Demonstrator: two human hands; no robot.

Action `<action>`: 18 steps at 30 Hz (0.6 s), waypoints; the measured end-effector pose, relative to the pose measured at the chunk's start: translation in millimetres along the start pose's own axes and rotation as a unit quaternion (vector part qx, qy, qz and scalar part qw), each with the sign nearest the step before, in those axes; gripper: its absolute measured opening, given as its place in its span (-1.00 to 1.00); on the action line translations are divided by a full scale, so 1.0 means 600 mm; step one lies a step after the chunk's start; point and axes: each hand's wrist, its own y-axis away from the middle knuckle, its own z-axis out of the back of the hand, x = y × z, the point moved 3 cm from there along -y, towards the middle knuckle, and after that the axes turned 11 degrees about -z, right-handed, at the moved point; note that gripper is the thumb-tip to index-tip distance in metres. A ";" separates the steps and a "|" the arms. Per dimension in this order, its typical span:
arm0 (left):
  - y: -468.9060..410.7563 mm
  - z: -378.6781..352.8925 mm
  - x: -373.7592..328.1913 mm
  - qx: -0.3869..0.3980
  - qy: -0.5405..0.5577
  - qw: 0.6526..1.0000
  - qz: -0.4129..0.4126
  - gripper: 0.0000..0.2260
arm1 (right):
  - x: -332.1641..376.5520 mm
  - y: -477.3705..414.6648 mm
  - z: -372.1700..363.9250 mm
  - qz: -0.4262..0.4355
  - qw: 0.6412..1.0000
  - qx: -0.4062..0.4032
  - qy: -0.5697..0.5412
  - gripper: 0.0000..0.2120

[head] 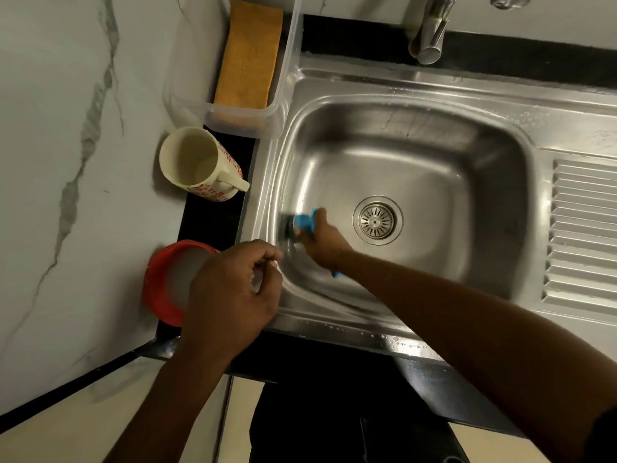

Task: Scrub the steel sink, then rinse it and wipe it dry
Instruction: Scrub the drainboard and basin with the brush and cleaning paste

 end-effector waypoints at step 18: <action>0.034 -0.012 0.008 -0.030 0.063 0.997 0.042 -0.83 | 0.056 -0.047 0.077 -0.012 0.996 0.004 0.087 -0.43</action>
